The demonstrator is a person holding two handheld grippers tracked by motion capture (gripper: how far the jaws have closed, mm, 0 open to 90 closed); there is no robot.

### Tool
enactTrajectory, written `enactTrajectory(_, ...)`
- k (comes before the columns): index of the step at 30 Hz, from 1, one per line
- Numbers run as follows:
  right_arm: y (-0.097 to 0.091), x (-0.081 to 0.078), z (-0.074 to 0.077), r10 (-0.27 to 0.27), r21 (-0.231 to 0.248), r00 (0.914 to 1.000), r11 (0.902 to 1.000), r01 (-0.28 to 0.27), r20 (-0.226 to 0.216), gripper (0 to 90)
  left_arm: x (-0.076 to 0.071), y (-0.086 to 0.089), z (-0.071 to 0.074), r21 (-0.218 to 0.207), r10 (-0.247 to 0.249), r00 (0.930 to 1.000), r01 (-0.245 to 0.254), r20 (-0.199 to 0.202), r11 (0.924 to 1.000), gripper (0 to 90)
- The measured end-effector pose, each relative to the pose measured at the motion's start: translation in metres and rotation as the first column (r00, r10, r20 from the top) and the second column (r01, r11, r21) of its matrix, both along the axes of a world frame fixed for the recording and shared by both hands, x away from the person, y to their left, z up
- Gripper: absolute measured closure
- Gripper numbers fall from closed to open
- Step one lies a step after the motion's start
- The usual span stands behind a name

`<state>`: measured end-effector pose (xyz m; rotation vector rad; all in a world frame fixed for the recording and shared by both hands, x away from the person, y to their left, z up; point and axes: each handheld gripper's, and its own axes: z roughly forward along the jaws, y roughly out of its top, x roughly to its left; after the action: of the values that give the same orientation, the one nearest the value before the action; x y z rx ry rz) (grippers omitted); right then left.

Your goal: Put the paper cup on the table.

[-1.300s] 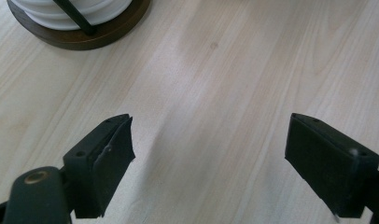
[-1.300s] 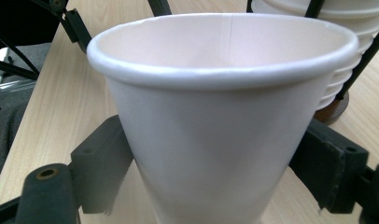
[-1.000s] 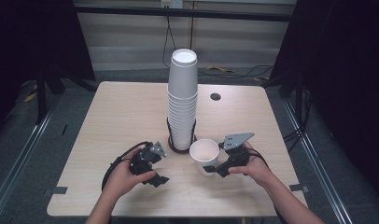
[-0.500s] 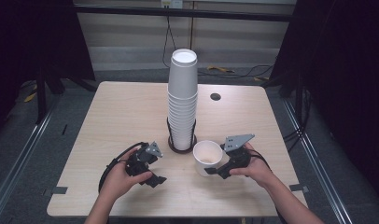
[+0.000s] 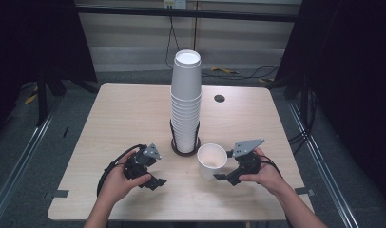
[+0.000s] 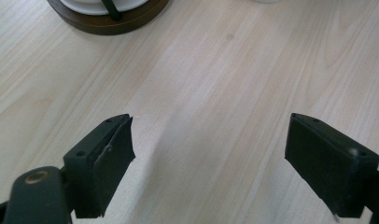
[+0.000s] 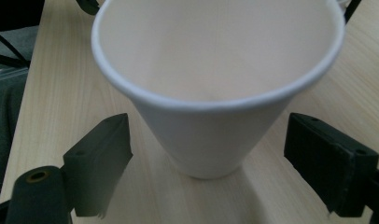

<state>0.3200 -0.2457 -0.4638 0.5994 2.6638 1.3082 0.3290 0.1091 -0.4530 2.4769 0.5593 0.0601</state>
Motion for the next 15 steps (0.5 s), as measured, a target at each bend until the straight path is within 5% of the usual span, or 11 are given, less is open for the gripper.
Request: enactTrajectory(15,-0.027,-0.017,0.0,-0.082,0.001,0.9963,0.9966,0.082,-0.025,14.4,0.003,0.016,-0.007,-0.045,0.042,0.9991,-0.042,0.003,0.9981,15.1)
